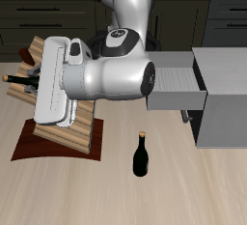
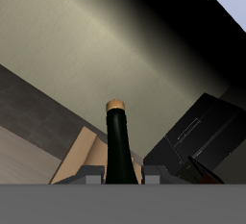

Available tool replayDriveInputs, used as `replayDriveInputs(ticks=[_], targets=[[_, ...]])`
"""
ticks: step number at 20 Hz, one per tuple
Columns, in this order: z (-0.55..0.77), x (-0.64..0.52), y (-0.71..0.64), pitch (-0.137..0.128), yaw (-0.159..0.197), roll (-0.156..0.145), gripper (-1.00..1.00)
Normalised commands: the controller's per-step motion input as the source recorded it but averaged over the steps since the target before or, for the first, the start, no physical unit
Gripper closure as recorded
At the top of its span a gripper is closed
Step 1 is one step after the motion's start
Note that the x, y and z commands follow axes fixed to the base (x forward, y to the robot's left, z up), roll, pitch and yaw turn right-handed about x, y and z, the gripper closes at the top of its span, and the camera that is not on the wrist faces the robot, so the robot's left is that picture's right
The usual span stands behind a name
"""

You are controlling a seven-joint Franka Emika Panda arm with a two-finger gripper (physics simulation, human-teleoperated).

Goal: Place the wine bottle from the drawer onto the top layer of the wine rack and close the drawer

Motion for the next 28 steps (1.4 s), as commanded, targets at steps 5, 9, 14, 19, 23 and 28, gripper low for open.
replayDriveInputs(ticks=[5, 9, 14, 19, 23, 28], targets=[[-0.09, -0.10, 0.05, 0.061, 0.018, -0.014, -1.00], [-0.04, -0.14, 0.06, 0.053, 0.003, -0.010, -1.00], [0.04, -0.09, 0.18, 0.011, 0.045, -0.007, -1.00], [0.15, -0.11, 0.18, -0.044, 0.013, 0.027, -1.00], [0.42, -0.33, 0.35, -0.117, 0.040, 0.077, -1.00], [0.28, -0.31, 0.29, -0.069, 0.051, 0.024, -1.00]])
